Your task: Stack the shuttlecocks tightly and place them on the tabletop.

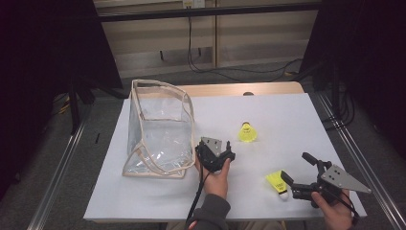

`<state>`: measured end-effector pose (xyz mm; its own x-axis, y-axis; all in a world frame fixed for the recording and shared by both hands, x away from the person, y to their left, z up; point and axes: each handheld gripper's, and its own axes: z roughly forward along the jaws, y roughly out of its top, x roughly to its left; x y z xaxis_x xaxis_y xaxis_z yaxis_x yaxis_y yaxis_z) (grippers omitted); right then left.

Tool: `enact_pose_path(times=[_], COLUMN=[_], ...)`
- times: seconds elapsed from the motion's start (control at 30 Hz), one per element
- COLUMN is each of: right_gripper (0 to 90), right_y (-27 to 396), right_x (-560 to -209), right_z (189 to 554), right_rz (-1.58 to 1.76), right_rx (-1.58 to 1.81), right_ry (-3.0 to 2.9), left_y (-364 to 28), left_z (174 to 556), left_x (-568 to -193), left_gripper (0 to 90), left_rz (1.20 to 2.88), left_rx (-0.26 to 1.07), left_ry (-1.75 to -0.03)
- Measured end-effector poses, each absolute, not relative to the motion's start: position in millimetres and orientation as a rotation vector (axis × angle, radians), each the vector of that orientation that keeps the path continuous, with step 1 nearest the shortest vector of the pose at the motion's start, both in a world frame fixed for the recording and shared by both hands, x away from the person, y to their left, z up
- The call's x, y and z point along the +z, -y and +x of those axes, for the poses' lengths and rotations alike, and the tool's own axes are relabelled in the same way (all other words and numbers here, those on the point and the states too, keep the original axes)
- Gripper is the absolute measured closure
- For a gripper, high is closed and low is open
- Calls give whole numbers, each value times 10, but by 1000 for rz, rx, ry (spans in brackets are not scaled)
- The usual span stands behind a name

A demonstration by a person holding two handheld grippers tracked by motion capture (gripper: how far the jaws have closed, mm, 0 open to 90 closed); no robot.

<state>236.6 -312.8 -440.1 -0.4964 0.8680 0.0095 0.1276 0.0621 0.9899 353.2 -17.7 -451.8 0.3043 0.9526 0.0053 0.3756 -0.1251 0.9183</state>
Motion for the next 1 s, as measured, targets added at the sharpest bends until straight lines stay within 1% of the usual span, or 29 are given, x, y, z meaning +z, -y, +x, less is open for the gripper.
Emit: enact_pose_path(times=[0.13, 0.37, 0.5, 0.7, 0.73, 0.87, 1.0], right_gripper=[25, 25, 26, 26, 25, 25, 26], right_y=[3130, 3129, 3129, 3128, 3122, 3121, 3118], right_x=[-4399, -4400, -4403, -4413, -4418, -4416, -4418], right_z=[2366, 2366, 2367, 2373, 2374, 2374, 2376], right_rz=[1000, 997, 997, 996, 1002, 997, 1001], right_rx=[1488, 1485, 1485, 1487, 1494, 1496, 1496], right_ry=[-1711, -1714, -1717, -1723, -1721, -1724, -1723], left_y=[174, 186, 197, 192, 195, 197, 194], left_z=[3521, 3518, 3532, 3574, 3592, 3600, 3584], left_x=[-4520, -4501, -4510, -4517, -4537, -4544, -4540], left_gripper=[154, 104, 73, 50, 44, 35, 92], left_rz=[1699, 1640, 1646, 1638, 1649, 1660, 1696], left_rx=[828, 897, 977, 921, 875, 854, 811], left_ry=[-1210, -1215, -1225, -1264, -1295, -1299, -1282])
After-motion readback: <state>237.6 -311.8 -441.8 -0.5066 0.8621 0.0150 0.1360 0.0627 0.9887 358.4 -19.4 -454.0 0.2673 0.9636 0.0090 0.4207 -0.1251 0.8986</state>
